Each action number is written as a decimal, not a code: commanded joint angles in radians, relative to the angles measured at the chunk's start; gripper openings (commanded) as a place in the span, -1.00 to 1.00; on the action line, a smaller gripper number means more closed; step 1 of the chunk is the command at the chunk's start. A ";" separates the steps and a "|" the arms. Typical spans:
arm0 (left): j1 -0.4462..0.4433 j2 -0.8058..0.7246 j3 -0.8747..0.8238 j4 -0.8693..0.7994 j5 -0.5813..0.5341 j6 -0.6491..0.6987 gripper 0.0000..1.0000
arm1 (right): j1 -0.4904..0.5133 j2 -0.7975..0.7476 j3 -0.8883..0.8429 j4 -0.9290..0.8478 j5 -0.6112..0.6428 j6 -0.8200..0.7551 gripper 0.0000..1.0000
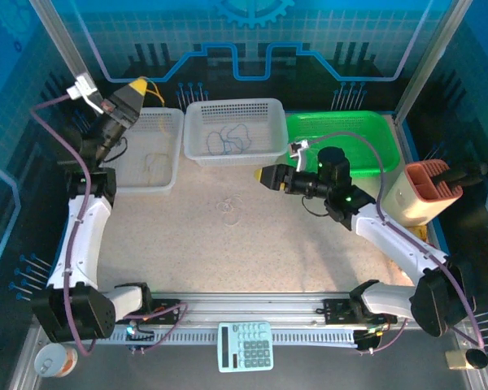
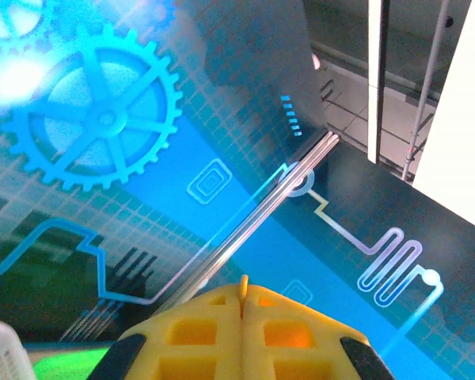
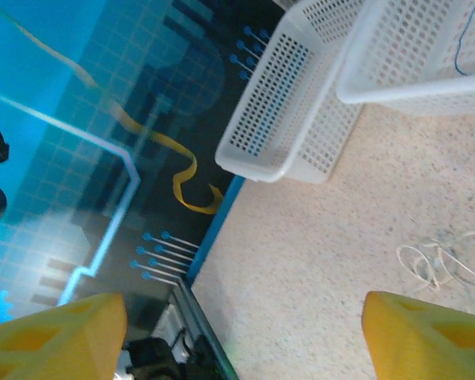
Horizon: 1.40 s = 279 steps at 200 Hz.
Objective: Untangle the cables
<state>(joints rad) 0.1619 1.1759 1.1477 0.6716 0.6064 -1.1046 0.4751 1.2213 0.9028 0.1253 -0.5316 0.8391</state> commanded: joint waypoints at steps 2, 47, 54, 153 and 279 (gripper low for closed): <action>0.023 0.034 0.102 -0.101 -0.018 0.092 -1.00 | 0.007 -0.023 0.063 -0.068 0.000 -0.037 0.67; 0.060 0.067 0.221 -0.362 -0.096 0.336 -1.00 | 0.005 -0.038 0.071 -0.133 0.024 -0.081 0.69; 0.066 0.072 0.229 -0.391 -0.118 0.379 -1.00 | 0.005 -0.044 0.074 -0.152 0.032 -0.095 0.69; 0.110 0.194 0.289 -0.503 -0.208 0.541 -1.00 | 0.003 -0.125 0.065 -0.392 0.167 -0.270 0.69; 0.176 0.271 0.288 -0.489 -0.184 0.495 -1.00 | 0.017 -0.080 0.031 -0.407 0.208 -0.304 0.67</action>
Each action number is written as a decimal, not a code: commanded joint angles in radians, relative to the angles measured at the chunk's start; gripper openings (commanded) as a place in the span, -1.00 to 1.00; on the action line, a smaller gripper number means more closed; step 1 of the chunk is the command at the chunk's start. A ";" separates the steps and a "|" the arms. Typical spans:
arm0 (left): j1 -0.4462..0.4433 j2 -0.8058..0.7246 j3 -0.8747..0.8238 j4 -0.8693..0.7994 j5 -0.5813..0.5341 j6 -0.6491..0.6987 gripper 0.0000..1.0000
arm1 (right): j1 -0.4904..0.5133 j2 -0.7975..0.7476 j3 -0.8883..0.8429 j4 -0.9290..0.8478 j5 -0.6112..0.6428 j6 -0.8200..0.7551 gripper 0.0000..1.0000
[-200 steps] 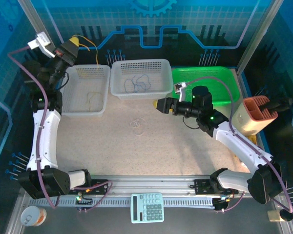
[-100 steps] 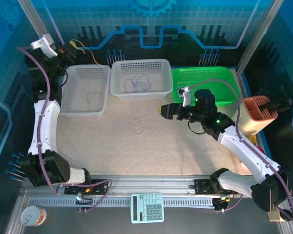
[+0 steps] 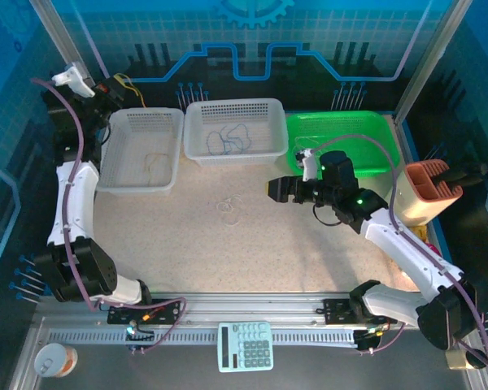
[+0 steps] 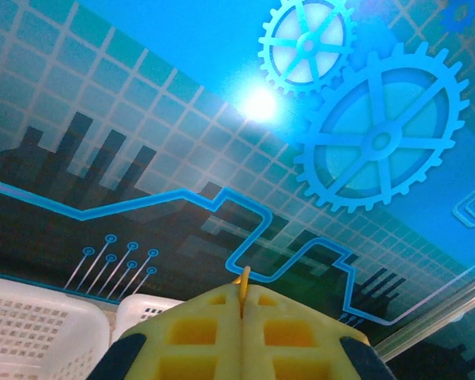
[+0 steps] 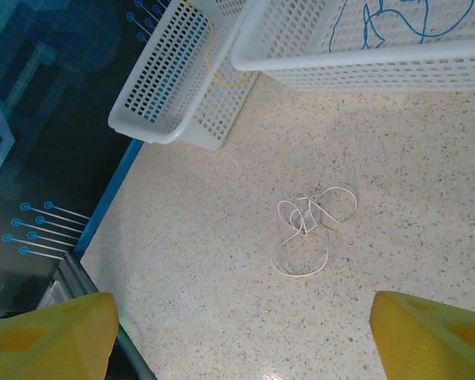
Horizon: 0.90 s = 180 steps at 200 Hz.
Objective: Untangle the cables
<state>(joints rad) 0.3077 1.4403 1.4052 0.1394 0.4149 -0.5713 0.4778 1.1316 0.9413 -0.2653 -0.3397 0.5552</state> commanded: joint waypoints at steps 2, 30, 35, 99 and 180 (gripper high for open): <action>0.032 0.007 0.033 0.049 0.010 -0.047 -1.00 | 0.015 0.011 -0.007 -0.017 0.017 -0.021 0.67; 0.046 0.010 0.110 0.114 0.039 -0.158 -1.00 | 0.019 0.019 -0.007 -0.018 0.024 -0.023 0.67; 0.046 0.011 0.126 0.122 0.042 -0.173 -1.00 | 0.020 0.021 -0.008 -0.018 0.025 -0.023 0.67; 0.078 0.024 0.253 0.174 0.011 -0.279 -1.00 | 0.028 0.056 -0.008 -0.006 0.020 -0.024 0.67; 0.162 0.063 0.238 0.188 -0.019 -0.330 -1.00 | 0.028 0.067 0.015 -0.042 0.019 -0.057 0.67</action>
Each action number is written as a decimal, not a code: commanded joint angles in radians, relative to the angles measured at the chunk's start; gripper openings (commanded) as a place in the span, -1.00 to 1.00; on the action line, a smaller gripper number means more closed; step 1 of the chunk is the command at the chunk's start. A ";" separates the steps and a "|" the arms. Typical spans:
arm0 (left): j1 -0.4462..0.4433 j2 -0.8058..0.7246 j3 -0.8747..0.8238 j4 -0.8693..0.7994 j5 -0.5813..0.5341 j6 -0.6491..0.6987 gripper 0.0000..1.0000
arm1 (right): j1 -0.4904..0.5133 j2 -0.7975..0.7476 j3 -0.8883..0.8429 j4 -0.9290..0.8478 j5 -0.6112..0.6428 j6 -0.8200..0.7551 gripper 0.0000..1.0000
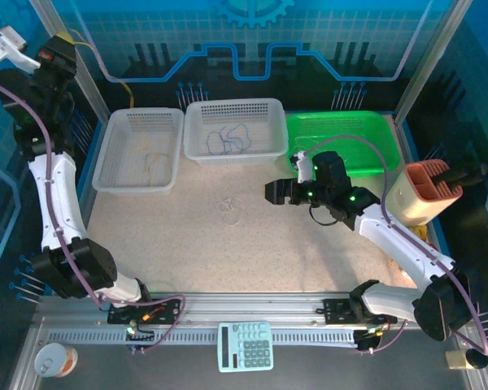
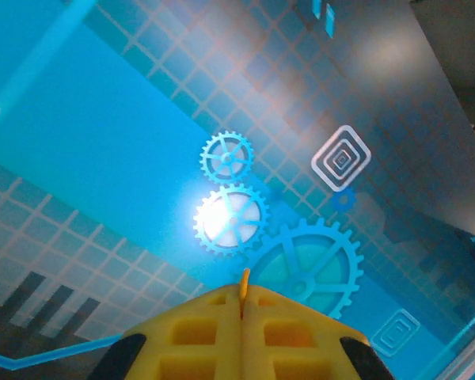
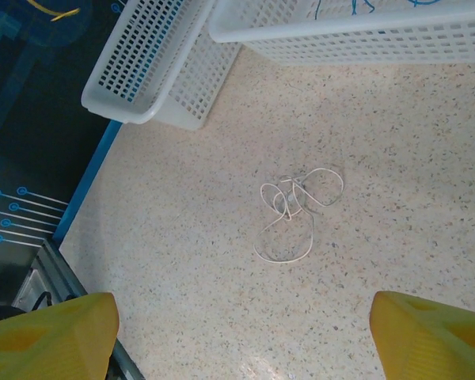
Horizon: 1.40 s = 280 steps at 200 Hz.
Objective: Untangle the cables
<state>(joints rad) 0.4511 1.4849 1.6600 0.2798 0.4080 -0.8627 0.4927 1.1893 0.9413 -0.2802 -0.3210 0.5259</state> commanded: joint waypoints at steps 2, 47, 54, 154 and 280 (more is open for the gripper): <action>0.018 0.018 -0.022 0.050 -0.010 -0.039 -1.00 | 0.013 0.009 0.016 -0.027 0.001 -0.027 0.67; 0.018 0.032 -0.226 0.139 0.053 -0.064 -1.00 | 0.023 0.033 0.002 -0.009 0.001 -0.021 0.67; 0.018 0.034 -0.259 0.156 0.066 -0.065 -1.00 | 0.026 0.036 0.000 -0.007 0.003 -0.020 0.67; -0.044 0.038 -0.477 0.050 0.096 0.117 -0.98 | 0.065 0.097 0.006 0.037 0.015 -0.006 0.66; -0.077 -0.094 -0.407 -0.283 0.037 0.223 0.99 | 0.095 0.406 0.135 0.058 0.077 -0.025 0.60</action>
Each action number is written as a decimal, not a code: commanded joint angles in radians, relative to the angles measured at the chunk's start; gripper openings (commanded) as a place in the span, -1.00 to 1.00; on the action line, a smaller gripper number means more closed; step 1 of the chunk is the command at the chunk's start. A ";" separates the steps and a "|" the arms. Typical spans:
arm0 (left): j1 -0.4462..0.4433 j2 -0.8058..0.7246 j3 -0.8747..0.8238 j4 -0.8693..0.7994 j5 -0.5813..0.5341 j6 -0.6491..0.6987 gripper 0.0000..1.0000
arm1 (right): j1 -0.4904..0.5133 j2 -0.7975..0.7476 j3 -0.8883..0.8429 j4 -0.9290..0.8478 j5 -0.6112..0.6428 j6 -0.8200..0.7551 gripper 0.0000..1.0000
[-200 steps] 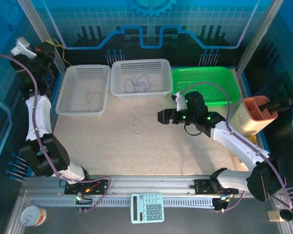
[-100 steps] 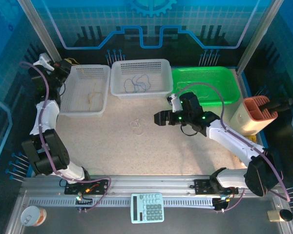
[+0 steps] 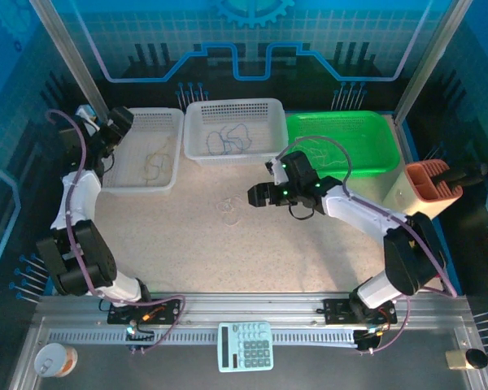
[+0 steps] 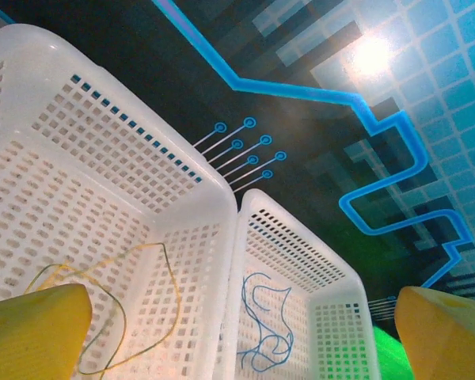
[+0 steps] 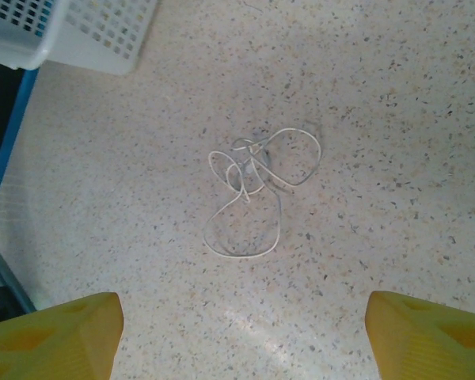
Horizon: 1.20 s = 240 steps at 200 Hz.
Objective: Untangle the cables
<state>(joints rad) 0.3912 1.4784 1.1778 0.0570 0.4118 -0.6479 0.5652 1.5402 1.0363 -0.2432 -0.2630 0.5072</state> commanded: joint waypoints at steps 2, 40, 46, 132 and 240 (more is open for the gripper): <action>-0.019 -0.092 0.076 -0.065 0.038 0.005 0.99 | 0.022 0.060 0.041 0.022 0.019 -0.007 0.60; -0.102 -0.209 0.010 -0.115 0.094 -0.048 0.98 | 0.040 0.184 0.111 0.001 0.025 -0.062 0.48; -0.120 -0.233 -0.015 -0.117 0.096 -0.055 0.98 | 0.042 0.203 0.126 -0.007 0.026 -0.076 0.46; -0.270 -0.507 -0.329 -0.085 0.072 -0.170 0.98 | 0.073 0.427 0.300 -0.074 0.042 -0.148 0.15; -0.272 -0.549 -0.372 -0.150 0.100 -0.180 0.99 | 0.071 0.413 0.342 -0.097 0.070 -0.196 -1.00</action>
<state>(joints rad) 0.1268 0.9493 0.8364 -0.0605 0.4877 -0.8181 0.6281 2.0476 1.3952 -0.3206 -0.2092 0.3328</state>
